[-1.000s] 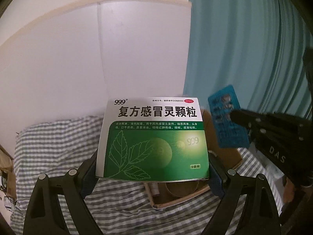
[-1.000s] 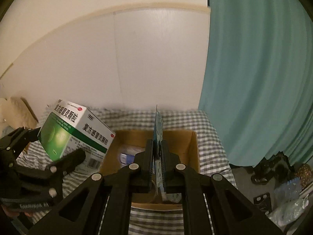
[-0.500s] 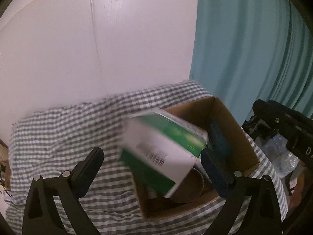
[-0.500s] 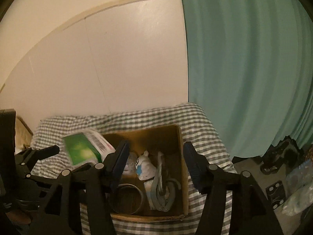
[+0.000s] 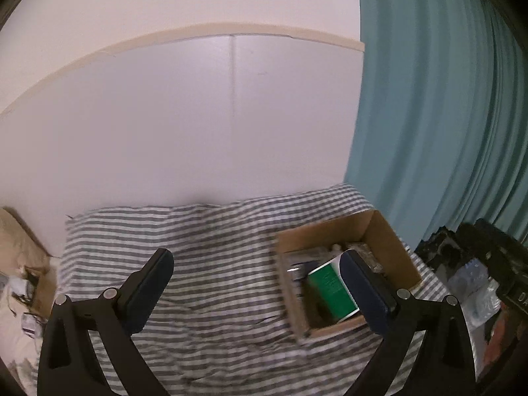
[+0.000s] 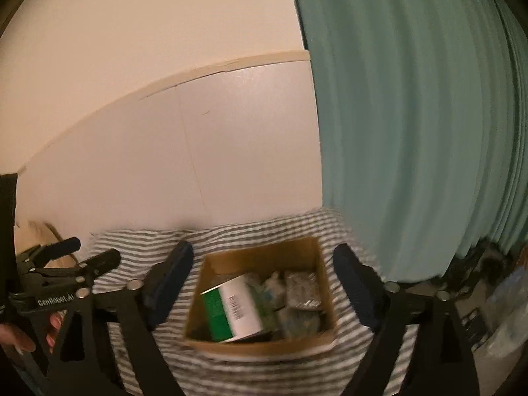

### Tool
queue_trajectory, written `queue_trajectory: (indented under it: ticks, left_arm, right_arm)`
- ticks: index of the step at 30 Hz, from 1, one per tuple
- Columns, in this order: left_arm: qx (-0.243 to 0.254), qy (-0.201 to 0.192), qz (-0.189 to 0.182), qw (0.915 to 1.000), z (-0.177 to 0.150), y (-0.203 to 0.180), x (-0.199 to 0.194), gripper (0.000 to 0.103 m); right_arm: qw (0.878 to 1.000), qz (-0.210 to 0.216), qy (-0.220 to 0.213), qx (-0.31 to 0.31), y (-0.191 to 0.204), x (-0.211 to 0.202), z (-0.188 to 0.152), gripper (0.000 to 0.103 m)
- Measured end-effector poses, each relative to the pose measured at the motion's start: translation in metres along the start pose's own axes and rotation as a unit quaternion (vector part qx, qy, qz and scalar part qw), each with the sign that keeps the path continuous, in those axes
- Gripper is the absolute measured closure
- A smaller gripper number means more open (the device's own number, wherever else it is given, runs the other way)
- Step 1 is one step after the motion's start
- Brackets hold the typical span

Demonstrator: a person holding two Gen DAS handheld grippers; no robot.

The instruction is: Organize objects

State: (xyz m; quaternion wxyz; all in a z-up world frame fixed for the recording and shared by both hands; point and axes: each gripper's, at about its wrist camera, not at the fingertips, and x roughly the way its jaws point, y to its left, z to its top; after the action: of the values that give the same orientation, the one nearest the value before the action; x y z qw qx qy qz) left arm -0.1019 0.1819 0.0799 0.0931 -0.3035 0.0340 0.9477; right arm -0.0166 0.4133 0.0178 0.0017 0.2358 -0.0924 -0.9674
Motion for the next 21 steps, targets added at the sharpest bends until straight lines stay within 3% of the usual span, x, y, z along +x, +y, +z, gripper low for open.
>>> queue_trajectory:
  ticks: [2,5,10,13,17,19,21]
  left_arm:
    - [0.007,-0.014,0.014,0.9998,-0.007,0.020,-0.018,0.000]
    - [0.009,-0.023,0.031,0.9992,-0.021,0.040,-0.037,0.000]
    - [0.000,-0.039,0.067,0.9970,-0.050,0.061,-0.056,0.000]
    - [-0.017,-0.046,0.062,0.9969,-0.070,0.065,-0.059,0.000]
    - [-0.008,-0.059,0.074,0.9955,-0.103,0.062,-0.043,0.000]
    - [-0.006,-0.042,0.086,0.9954,-0.106,0.059,-0.027,0.000]
    - [-0.009,-0.052,0.089,0.9946,-0.110,0.059,-0.022,0.000]
  right_arm:
    - [1.000,0.012,0.017,-0.008,0.009,-0.001,-0.003,0.016]
    - [0.999,-0.015,0.015,-0.034,0.027,-0.011,-0.004,0.016]
    - [0.999,0.009,-0.004,-0.039,0.054,-0.032,-0.015,0.011]
    - [0.996,0.007,-0.019,-0.089,0.085,-0.039,-0.028,0.007]
    - [0.988,-0.020,-0.038,-0.146,0.109,-0.020,-0.066,0.000]
    - [0.987,-0.026,-0.019,-0.160,0.114,0.000,-0.084,0.000]
    - [0.984,-0.023,-0.005,-0.174,0.116,0.014,-0.098,0.000]
